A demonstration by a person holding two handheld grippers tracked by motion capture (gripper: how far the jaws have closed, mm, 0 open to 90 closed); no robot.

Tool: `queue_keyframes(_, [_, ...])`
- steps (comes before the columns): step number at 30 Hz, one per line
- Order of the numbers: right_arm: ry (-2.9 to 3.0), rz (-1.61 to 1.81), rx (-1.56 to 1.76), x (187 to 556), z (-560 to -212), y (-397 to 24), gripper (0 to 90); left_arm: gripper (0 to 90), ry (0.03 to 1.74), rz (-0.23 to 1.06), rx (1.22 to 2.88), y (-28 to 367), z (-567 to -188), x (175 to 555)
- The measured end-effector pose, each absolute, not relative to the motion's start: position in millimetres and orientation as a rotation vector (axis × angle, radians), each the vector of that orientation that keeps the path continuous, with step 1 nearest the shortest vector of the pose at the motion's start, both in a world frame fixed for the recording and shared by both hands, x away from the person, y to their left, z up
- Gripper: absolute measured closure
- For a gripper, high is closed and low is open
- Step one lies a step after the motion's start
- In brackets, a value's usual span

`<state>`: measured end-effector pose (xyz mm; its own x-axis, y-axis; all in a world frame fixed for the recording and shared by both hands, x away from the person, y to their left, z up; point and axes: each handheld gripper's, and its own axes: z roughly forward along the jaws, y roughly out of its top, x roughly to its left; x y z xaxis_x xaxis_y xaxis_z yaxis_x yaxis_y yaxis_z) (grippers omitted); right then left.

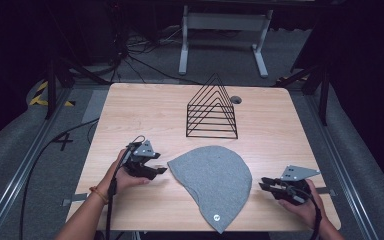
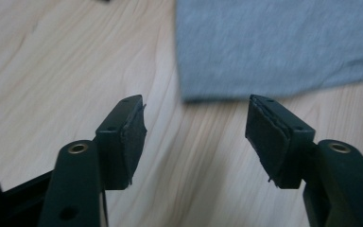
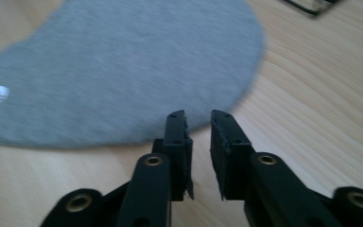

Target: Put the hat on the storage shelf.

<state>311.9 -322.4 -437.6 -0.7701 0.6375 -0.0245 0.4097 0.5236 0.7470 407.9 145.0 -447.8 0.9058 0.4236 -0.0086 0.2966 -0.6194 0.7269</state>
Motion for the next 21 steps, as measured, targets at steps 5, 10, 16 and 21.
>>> queue_keyframes(5, [2.571,1.142,0.750,303.1,-440.5,-282.0,84.9,47.9,0.427,0.231,2.329,109.8,-443.7,419.8])
queue_keyframes(10, [2.662,1.148,0.647,295.4,-447.3,-247.4,87.0,53.8,0.388,0.227,2.353,83.0,-446.5,429.4])
queue_keyframes(16, [2.722,1.091,0.651,296.6,-459.1,-239.5,87.9,57.5,0.382,0.202,2.415,74.8,-457.9,427.0])
queue_keyframes(21, [2.682,1.042,0.706,302.5,-457.5,-250.0,88.2,60.7,0.393,0.162,2.419,80.8,-459.9,414.0])
